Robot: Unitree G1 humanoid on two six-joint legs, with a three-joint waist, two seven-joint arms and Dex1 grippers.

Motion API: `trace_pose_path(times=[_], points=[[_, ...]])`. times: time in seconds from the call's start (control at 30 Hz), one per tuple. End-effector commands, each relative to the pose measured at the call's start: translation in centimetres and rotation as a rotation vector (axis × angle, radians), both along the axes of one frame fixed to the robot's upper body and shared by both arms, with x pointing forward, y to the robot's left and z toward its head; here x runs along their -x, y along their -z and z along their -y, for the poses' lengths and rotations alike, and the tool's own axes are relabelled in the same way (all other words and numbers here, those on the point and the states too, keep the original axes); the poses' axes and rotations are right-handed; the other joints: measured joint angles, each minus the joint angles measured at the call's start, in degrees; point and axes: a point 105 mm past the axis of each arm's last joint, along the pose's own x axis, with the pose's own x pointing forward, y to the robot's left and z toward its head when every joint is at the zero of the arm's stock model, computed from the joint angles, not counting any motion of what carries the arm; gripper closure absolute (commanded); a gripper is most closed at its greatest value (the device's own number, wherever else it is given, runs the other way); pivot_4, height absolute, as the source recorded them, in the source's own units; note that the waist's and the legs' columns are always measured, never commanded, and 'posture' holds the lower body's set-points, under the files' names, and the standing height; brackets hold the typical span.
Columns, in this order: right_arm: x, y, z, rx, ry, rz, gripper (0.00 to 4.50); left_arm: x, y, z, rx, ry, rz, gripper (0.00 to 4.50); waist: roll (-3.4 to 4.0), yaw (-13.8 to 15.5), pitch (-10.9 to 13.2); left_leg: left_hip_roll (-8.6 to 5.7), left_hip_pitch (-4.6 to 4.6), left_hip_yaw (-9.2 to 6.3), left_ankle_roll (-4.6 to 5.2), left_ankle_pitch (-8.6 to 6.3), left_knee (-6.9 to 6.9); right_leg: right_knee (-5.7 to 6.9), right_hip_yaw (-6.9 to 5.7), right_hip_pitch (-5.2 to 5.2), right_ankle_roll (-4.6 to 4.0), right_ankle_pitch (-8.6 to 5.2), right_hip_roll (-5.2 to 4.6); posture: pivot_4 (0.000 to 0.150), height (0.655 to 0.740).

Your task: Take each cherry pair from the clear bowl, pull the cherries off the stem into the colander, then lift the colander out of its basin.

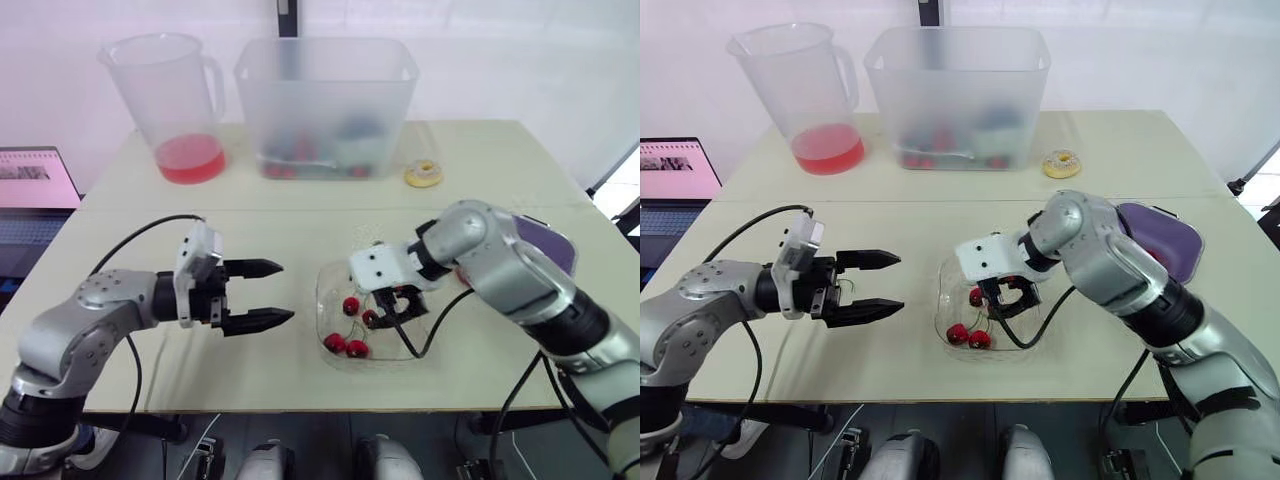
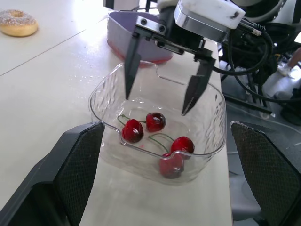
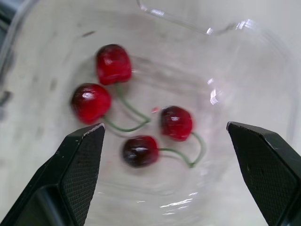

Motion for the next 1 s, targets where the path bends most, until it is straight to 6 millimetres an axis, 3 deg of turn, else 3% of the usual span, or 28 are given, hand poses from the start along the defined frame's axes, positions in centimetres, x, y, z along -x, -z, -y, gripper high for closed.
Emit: trace_pose_path(times=[0.03, 0.23, 0.53, 0.67, 1.0], points=[[0.3, -0.7, 0.0, -0.082, 0.126, -0.016, 0.09, 0.1, -0.9, 0.2, 0.004, 0.031, 0.048, 0.0, 0.0, -0.07, 0.0, 0.0, 0.0, 0.0, 0.0, 0.0, 0.0, 0.01, 0.0, 0.0, 0.0, 0.0, 0.0, 0.15, 0.6886], [-0.3, 0.8, -0.1, -0.128, 0.324, -0.046, 0.09, -0.1, -0.9, 0.2, -0.01, 0.047, 0.055, 0.0, 0.0, -0.27, 0.0, 0.02, 0.01, 0.0, 0.0, 0.0, -0.01, 0.02, 0.0, -0.01, 0.0, 0.0, 0.01, 0.15, 0.6886], [-0.6, 2.9, 0.2, -0.108, 0.398, -0.045, 0.09, -0.3, -0.9, 0.2, -0.03, 0.047, 0.072, 0.0, 0.0, -0.13, 0.0, -0.01, 0.01, 0.0, 0.0, 0.0, 0.01, 0.02, 0.0, 0.0, 0.0, 0.0, 0.0, 0.15, 0.6886], [-0.8, 3.4, 0.4, -0.105, 0.411, -0.045, 1.8, -0.2, -0.9, 0.2, -0.035, 0.041, 0.077, 0.0, -0.01, -0.08, 0.0, -0.01, 0.01, -0.01, 0.01, 0.0, 0.01, 0.02, 0.0, 0.0, 0.0, 0.0, 0.0, 0.15, 0.6886], [-0.9, 3.7, 0.6, -0.095, 0.414, -0.036, 1.8, 0.0, -0.7, 0.2, -0.042, 0.035, 0.076, 0.0, -0.01, -0.07, -0.01, -0.01, 0.01, -0.01, 0.02, 0.0, 0.01, 0.02, 0.0, 0.01, 0.0, 0.0, 0.0, 0.15, 0.6886]])
